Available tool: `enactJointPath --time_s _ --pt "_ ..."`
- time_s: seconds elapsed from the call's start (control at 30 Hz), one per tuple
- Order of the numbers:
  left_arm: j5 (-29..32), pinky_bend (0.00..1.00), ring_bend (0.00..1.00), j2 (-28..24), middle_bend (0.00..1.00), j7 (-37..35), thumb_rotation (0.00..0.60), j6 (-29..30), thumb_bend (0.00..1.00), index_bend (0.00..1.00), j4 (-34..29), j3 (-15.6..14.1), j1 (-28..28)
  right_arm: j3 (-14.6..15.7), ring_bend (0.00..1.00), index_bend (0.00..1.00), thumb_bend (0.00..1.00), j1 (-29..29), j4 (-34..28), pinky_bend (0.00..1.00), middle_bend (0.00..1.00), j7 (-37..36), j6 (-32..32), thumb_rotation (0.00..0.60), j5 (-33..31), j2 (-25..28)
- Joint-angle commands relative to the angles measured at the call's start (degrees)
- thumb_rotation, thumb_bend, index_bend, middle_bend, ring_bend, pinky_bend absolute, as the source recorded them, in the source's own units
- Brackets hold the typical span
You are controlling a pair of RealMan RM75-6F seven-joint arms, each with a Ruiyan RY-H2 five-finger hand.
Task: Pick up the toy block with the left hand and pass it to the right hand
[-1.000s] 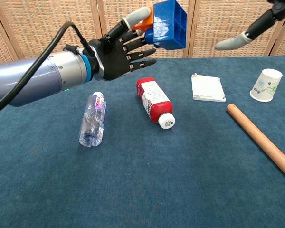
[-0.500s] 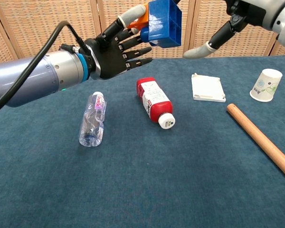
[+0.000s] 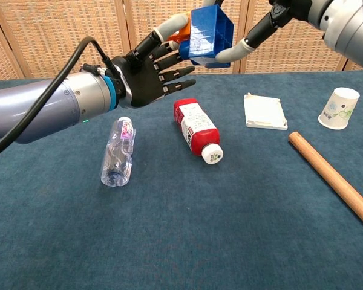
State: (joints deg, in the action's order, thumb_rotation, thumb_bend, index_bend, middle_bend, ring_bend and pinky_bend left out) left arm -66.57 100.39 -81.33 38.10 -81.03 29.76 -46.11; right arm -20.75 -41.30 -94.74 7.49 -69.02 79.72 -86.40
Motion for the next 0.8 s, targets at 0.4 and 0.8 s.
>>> enactJointPath --time_s 0.4,0.8 --pt "-0.9 0.00 0.06 -0.1 0.51 -0.6 0.600 -0.6 0.43 0.56 0.0 0.6 0.9 0.0 0.09 0.60 0.12 -0.9 1.8 0.00 0.58 0.8 -3.0 0.600 0.7 -2.1" --pt "-1.3 0.00 0.06 -3.8 0.51 -2.1 0.600 -0.3 0.43 0.56 -0.2 2.1 3.1 1.3 0.10 0.61 0.16 1.1 3.6 0.00 0.59 -3.9 -6.1 0.600 4.7 1.9"
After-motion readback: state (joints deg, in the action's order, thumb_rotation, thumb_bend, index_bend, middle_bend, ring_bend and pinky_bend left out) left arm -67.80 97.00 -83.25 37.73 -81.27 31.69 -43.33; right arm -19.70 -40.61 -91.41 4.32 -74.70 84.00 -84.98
